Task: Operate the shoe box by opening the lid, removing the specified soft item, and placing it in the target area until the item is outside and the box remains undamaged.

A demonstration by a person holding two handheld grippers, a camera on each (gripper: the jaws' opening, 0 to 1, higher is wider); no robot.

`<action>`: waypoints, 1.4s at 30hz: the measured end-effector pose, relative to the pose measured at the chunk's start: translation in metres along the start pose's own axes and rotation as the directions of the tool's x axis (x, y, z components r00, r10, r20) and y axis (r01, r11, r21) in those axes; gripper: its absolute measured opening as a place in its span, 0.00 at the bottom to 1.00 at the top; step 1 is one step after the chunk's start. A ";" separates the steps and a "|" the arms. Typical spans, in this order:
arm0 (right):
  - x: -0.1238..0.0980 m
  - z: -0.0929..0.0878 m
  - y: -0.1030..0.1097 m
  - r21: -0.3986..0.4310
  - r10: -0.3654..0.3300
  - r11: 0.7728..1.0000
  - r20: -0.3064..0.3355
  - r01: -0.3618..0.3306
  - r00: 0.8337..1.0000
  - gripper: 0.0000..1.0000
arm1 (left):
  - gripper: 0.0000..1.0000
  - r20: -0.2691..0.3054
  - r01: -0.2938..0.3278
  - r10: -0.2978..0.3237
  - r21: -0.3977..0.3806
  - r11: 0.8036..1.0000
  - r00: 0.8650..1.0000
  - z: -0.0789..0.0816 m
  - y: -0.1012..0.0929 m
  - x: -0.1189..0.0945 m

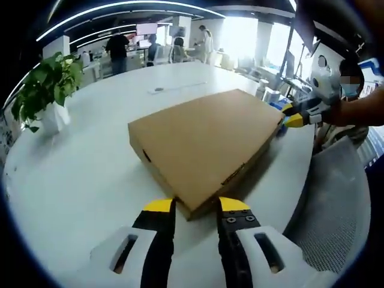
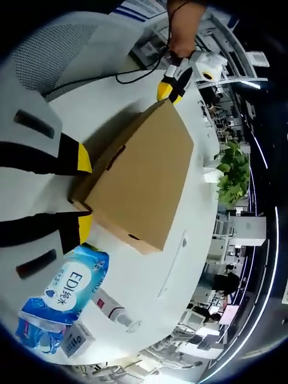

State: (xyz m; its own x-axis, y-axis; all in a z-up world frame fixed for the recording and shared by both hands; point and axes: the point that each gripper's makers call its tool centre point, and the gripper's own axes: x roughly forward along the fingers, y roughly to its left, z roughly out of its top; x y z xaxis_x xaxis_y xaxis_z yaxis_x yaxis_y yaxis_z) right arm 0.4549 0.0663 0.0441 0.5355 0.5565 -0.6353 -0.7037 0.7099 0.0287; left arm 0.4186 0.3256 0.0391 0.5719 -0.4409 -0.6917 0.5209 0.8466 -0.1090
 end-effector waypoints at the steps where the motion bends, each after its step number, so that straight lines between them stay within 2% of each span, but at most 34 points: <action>1: -0.001 -0.001 -0.003 -0.002 -0.004 1.000 0.001 0.004 1.000 0.21 | 0.26 0.000 0.002 -0.002 -0.001 1.000 1.000 0.001 -0.001 0.001; 6: 0.001 0.000 -0.012 -0.003 -0.009 1.000 -0.001 0.009 1.000 0.21 | 0.27 -0.003 0.009 -0.009 0.010 1.000 1.000 0.007 -0.003 0.009; 16: -0.001 0.000 -0.013 -0.001 -0.007 1.000 0.010 0.007 1.000 0.23 | 0.29 -0.003 0.009 -0.009 0.004 1.000 1.000 0.008 -0.004 0.008; 20: -0.015 0.007 -0.020 0.040 -0.037 0.999 0.040 0.035 0.999 0.38 | 0.45 0.034 0.002 -0.003 0.012 1.000 0.999 0.020 -0.008 0.000; 21: -0.021 0.013 -0.022 0.057 -0.050 0.997 0.072 0.046 0.996 0.42 | 0.53 0.042 -0.006 0.005 0.019 1.000 0.999 0.023 -0.008 -0.004; 22: -0.030 0.020 -0.027 0.088 -0.072 0.994 0.116 0.062 0.991 0.47 | 0.62 0.077 -0.005 0.004 0.021 1.000 0.997 0.031 -0.009 -0.009; 23: -0.037 0.021 -0.032 0.083 -0.092 0.993 0.128 0.082 0.987 0.53 | 0.69 0.094 -0.005 0.003 0.019 1.000 0.996 0.036 -0.010 -0.011; 25: -0.053 0.020 -0.046 0.114 -0.153 0.984 0.141 0.137 0.978 0.66 | 0.83 0.123 0.003 -0.005 0.016 1.000 0.992 0.043 -0.013 -0.018; 26: -0.063 0.018 -0.058 0.151 -0.209 0.971 0.149 0.186 0.967 0.76 | 0.89 0.128 0.008 -0.010 0.018 1.000 0.992 0.046 -0.014 -0.019; 28: -0.076 0.010 -0.075 0.178 -0.272 0.952 0.128 0.247 0.954 0.83 | 0.95 0.135 0.007 -0.009 0.020 1.000 0.991 0.051 -0.015 -0.021; 30: -0.091 0.001 -0.094 0.209 -0.355 0.922 0.122 0.326 0.927 0.90 | 1.00 0.134 0.004 -0.007 0.024 1.000 0.991 0.053 -0.017 -0.020; 33: -0.112 -0.018 -0.115 0.253 -0.446 0.873 0.070 0.417 0.892 0.94 | 1.00 0.131 0.015 -0.017 0.014 1.000 0.991 0.055 -0.021 -0.019; 34: -0.115 -0.019 -0.117 0.262 -0.450 0.870 0.076 0.418 0.890 0.94 | 1.00 0.129 0.019 -0.021 0.015 1.000 0.991 0.056 -0.023 -0.018; 35: -0.121 -0.026 -0.119 0.269 -0.469 0.857 0.053 0.439 0.882 0.95 | 1.00 0.129 0.023 -0.025 0.018 1.000 0.991 0.057 -0.025 -0.018; 37: -0.126 -0.033 -0.121 0.299 -0.477 0.844 0.042 0.445 0.878 0.95 | 1.00 0.129 0.041 -0.043 0.018 0.999 0.991 0.057 -0.030 -0.017; 39: -0.131 -0.040 -0.120 0.305 -0.481 0.839 0.025 0.451 0.876 0.95 | 1.00 0.100 0.074 -0.074 0.005 0.997 0.992 0.052 -0.039 -0.016; 42: -0.137 -0.046 -0.116 0.311 -0.486 0.833 0.020 0.457 0.874 0.94 | 1.00 0.089 0.080 -0.081 0.013 0.997 0.993 0.047 -0.046 -0.018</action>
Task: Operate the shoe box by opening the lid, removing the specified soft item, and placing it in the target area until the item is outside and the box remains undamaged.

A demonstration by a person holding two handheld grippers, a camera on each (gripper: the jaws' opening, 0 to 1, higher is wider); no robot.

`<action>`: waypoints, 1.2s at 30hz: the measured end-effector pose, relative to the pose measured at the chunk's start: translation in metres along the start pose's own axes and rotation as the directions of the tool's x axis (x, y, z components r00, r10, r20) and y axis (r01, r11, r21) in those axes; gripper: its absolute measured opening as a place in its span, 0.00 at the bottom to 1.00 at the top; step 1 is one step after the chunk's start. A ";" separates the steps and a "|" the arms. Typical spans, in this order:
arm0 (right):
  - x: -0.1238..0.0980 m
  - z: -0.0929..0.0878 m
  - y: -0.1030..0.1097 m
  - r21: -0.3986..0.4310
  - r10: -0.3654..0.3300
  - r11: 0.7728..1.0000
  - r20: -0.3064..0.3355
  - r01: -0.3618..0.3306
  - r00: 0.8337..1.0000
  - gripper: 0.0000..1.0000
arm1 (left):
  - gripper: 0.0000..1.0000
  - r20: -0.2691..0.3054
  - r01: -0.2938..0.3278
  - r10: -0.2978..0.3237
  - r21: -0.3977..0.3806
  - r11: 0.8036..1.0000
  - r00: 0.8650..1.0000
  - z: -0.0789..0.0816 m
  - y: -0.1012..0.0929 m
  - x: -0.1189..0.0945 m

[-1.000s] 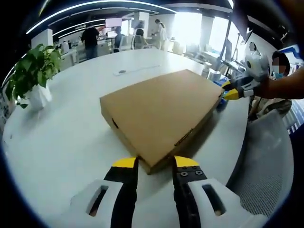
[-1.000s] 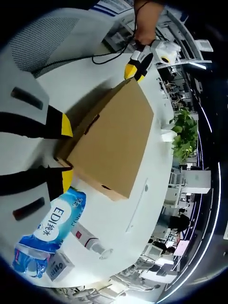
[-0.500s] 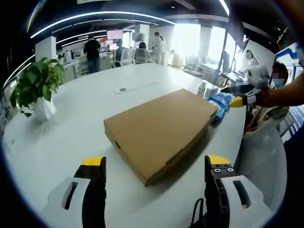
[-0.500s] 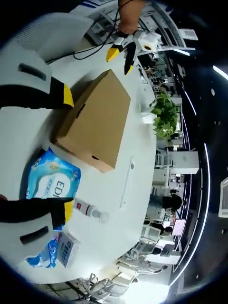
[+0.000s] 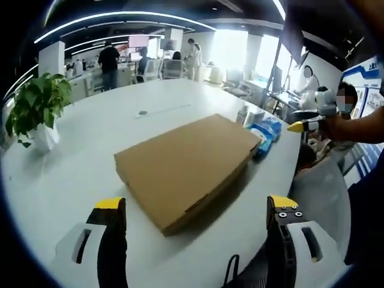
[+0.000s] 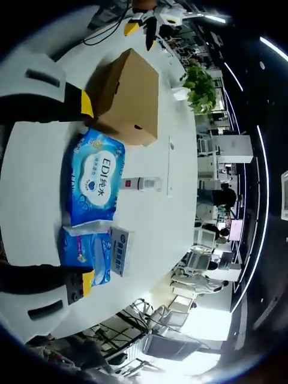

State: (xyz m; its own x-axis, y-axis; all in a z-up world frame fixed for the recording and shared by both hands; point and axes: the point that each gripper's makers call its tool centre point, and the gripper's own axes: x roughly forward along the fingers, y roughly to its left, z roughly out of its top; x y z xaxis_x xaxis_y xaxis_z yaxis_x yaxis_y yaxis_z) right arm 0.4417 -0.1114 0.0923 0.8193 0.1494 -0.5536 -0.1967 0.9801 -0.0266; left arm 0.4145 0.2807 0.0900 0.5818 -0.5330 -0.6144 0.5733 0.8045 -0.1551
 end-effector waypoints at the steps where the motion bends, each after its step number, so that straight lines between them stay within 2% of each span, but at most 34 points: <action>1: -0.002 -0.002 0.001 -0.001 -0.004 1.000 -0.003 0.004 1.000 0.93 | 0.99 0.000 -0.003 0.003 0.004 1.000 1.000 -0.002 -0.002 -0.002; 6: -0.014 -0.013 0.009 0.001 -0.013 1.000 -0.010 0.013 1.000 0.91 | 0.98 0.006 -0.005 0.005 -0.023 1.000 1.000 -0.011 -0.007 -0.012; 13: -0.029 -0.035 0.036 0.009 -0.001 1.000 -0.005 0.001 1.000 0.91 | 0.99 0.020 -0.026 0.028 -0.070 0.997 0.999 -0.035 -0.020 -0.026; 20: -0.033 -0.056 0.064 0.006 0.027 1.000 -0.017 -0.027 0.999 0.88 | 0.97 -0.010 -0.026 0.025 -0.101 0.995 1.000 -0.075 -0.039 -0.030; 22: -0.035 -0.057 0.068 -0.003 0.032 0.999 -0.012 -0.032 0.999 0.86 | 0.96 0.009 -0.029 0.030 -0.134 0.991 1.000 -0.081 -0.044 -0.034; 24: -0.034 -0.055 0.070 -0.024 0.039 0.999 0.005 -0.039 0.999 0.85 | 0.93 0.037 -0.042 0.046 -0.108 0.993 0.998 -0.084 -0.049 -0.037; 26: -0.034 -0.055 0.071 -0.041 0.041 0.998 -0.001 -0.041 0.999 0.85 | 0.93 0.057 -0.053 0.060 -0.113 0.992 0.997 -0.087 -0.052 -0.040; 29: -0.035 -0.052 0.073 -0.056 0.049 0.997 0.014 -0.048 0.999 0.83 | 0.94 0.107 -0.079 0.092 -0.119 0.990 0.990 -0.082 -0.049 -0.045; 35: -0.035 -0.050 0.078 -0.066 0.067 0.996 0.019 -0.065 0.998 0.83 | 0.94 0.123 -0.105 0.121 -0.131 0.986 0.985 -0.079 -0.043 -0.048; 36: -0.036 -0.049 0.078 -0.067 0.066 0.996 0.023 -0.064 0.998 0.83 | 0.93 0.172 -0.110 0.132 -0.130 0.985 0.976 -0.070 -0.042 -0.051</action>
State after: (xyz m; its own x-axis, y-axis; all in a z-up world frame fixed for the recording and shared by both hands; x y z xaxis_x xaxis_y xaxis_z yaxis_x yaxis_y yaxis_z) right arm 0.3706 -0.0468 0.0692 0.8167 0.2168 -0.5348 -0.2845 0.9576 -0.0463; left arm 0.3203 0.2924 0.0731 0.7429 -0.4592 -0.4871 0.4259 0.8856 -0.1853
